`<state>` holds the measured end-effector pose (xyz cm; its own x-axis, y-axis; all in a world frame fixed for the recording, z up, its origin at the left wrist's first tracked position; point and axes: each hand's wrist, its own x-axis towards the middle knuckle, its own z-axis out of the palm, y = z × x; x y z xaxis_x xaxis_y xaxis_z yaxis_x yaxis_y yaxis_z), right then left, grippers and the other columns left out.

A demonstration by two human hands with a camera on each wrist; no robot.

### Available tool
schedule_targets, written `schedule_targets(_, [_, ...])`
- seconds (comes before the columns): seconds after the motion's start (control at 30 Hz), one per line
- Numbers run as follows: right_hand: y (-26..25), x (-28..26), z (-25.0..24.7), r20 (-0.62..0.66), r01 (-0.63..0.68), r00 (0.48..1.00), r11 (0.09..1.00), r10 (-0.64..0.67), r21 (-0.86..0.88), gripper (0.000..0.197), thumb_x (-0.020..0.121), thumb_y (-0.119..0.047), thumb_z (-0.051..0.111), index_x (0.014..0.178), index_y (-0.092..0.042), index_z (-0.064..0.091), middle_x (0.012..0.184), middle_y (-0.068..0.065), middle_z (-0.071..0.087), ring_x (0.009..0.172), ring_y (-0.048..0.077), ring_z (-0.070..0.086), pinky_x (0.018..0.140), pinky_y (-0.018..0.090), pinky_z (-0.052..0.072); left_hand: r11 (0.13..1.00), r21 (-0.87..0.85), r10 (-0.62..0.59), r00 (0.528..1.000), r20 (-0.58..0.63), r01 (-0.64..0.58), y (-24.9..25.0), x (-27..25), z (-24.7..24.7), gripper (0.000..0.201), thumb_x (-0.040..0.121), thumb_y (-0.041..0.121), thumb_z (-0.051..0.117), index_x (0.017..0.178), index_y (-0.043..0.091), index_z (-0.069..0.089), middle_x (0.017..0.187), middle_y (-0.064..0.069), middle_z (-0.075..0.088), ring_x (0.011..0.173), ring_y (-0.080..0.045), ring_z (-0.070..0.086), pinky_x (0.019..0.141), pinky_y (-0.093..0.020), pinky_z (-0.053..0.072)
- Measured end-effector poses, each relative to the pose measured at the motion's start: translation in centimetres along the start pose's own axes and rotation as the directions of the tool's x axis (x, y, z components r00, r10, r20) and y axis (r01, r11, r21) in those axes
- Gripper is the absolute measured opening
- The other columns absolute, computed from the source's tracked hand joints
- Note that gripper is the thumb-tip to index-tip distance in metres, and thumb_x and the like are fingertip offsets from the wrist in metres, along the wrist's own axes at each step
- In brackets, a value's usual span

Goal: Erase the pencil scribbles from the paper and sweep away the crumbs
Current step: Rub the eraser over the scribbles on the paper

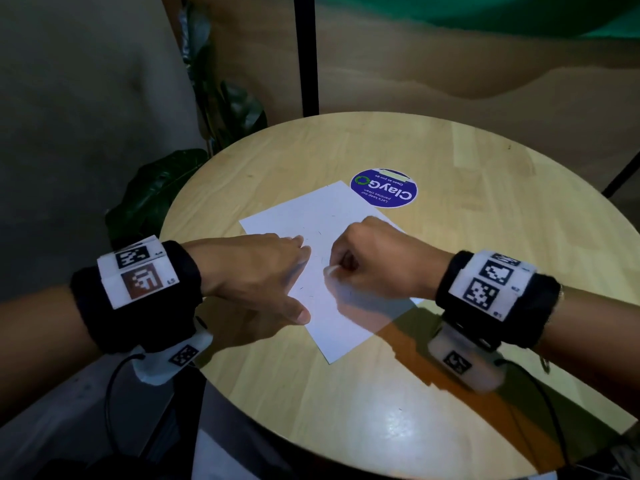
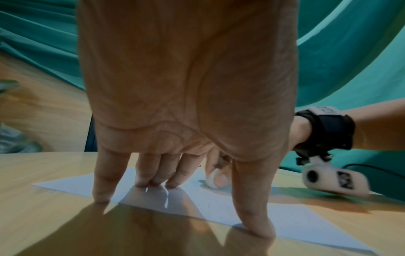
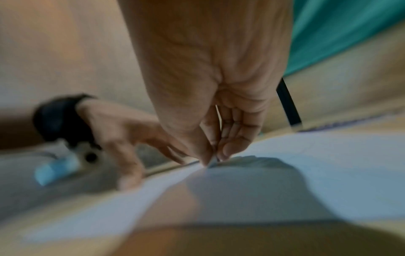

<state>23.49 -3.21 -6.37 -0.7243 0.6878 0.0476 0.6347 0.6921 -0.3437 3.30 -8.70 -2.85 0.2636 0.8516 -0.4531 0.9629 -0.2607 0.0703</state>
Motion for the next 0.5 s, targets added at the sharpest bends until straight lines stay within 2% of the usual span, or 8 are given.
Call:
schedule_targets(0.1, [1.4, 1.5, -0.5, -0.060, -0.039, 0.998, 0.999, 0.037, -0.034, 0.019, 0.087, -0.018, 0.063, 0.072, -0.011, 0.073, 0.063, 0.002, 0.068, 0.062, 0.023, 0.064, 0.061, 0.036, 0.055, 1.000, -0.010, -0.003, 1.000, -0.001, 0.003, 0.1, 0.0, -0.1, 0.057, 0.086, 0.066, 0.077, 0.094, 0.021, 0.044, 0.098, 0.003, 0.047, 0.080, -0.011, 0.047, 0.067, -0.035, 0.038])
schedule_targets(0.17, [0.5, 1.0, -0.6, -0.010, 0.033, 0.999, 0.999, -0.033, -0.011, 0.022, 0.088, -0.022, 0.065, 0.068, -0.014, 0.069, 0.057, -0.004, 0.062, 0.056, 0.014, 0.056, 0.054, 0.020, 0.044, 1.000, -0.008, 0.004, 1.000, 0.001, -0.004, 0.0, 0.0, 0.0, 0.058, 0.086, 0.066, 0.078, 0.096, 0.018, 0.046, 0.097, 0.003, 0.047, 0.081, -0.012, 0.048, 0.069, -0.036, 0.040])
schedule_targets(0.2, [0.0, 0.5, -0.4, 0.017, 0.072, 0.997, 0.997, -0.072, 0.014, 0.026, 0.089, -0.024, 0.064, 0.064, -0.017, 0.064, 0.053, -0.004, 0.056, 0.055, 0.016, 0.051, 0.052, 0.017, 0.038, 1.000, -0.007, 0.010, 1.000, 0.002, -0.010, -0.1, 0.0, 0.0, 0.058, 0.086, 0.065, 0.078, 0.098, 0.018, 0.046, 0.097, 0.003, 0.047, 0.082, -0.013, 0.048, 0.070, -0.037, 0.041])
schedule_targets(0.27, [0.1, 0.3, -0.4, 0.038, 0.078, 0.996, 0.997, -0.078, 0.018, 0.028, 0.088, -0.024, 0.061, 0.060, -0.017, 0.059, 0.052, -0.001, 0.052, 0.054, 0.020, 0.048, 0.051, 0.021, 0.039, 1.000, -0.014, 0.018, 1.000, 0.005, -0.018, -0.1, -0.2, -0.1, 0.058, 0.087, 0.065, 0.078, 0.099, 0.018, 0.047, 0.097, 0.004, 0.048, 0.081, -0.012, 0.048, 0.070, -0.036, 0.040])
schedule_targets(0.33, [1.4, 1.3, -0.7, -0.023, 0.017, 1.000, 0.999, -0.018, -0.045, 0.024, 0.085, -0.021, 0.057, 0.066, -0.010, 0.066, 0.056, 0.007, 0.059, 0.055, 0.027, 0.053, 0.057, 0.041, 0.050, 1.000, -0.018, 0.018, 1.000, 0.007, -0.018, 0.0, -0.1, -0.1, 0.057, 0.086, 0.065, 0.079, 0.098, 0.018, 0.047, 0.098, 0.003, 0.049, 0.081, -0.012, 0.050, 0.068, -0.035, 0.040])
schedule_targets(0.37, [1.8, 1.5, -0.9, -0.041, -0.002, 0.999, 0.998, 0.000, -0.058, 0.023, 0.085, -0.020, 0.058, 0.069, -0.006, 0.068, 0.059, 0.012, 0.061, 0.058, 0.032, 0.056, 0.057, 0.044, 0.051, 1.000, -0.015, 0.020, 1.000, 0.006, -0.020, 0.0, -0.1, -0.1, 0.057, 0.086, 0.065, 0.079, 0.097, 0.018, 0.047, 0.099, 0.003, 0.049, 0.083, -0.013, 0.051, 0.070, -0.035, 0.042])
schedule_targets(0.43, [1.3, 1.2, -0.8, -0.006, 0.047, 0.999, 0.998, -0.047, -0.045, 0.025, 0.087, -0.023, 0.059, 0.068, -0.008, 0.066, 0.058, 0.008, 0.060, 0.056, 0.025, 0.053, 0.054, 0.037, 0.048, 1.000, -0.012, 0.019, 1.000, 0.016, -0.019, -0.1, -0.1, 0.0, 0.056, 0.086, 0.065, 0.079, 0.096, 0.019, 0.048, 0.108, 0.001, 0.054, 0.094, -0.019, 0.057, 0.078, -0.037, 0.048])
schedule_targets(0.5, [-0.1, 0.3, -0.4, 0.053, 0.124, 0.991, 0.992, -0.124, 0.010, 0.028, 0.090, -0.028, 0.060, 0.064, -0.017, 0.059, 0.055, 0.000, 0.055, 0.055, 0.020, 0.047, 0.052, 0.022, 0.037, 1.000, -0.005, 0.008, 0.999, 0.036, -0.008, -0.2, -0.1, 0.0, 0.055, 0.085, 0.066, 0.078, 0.100, 0.020, 0.051, 0.132, -0.004, 0.057, 0.117, -0.027, 0.059, 0.096, -0.044, 0.052])
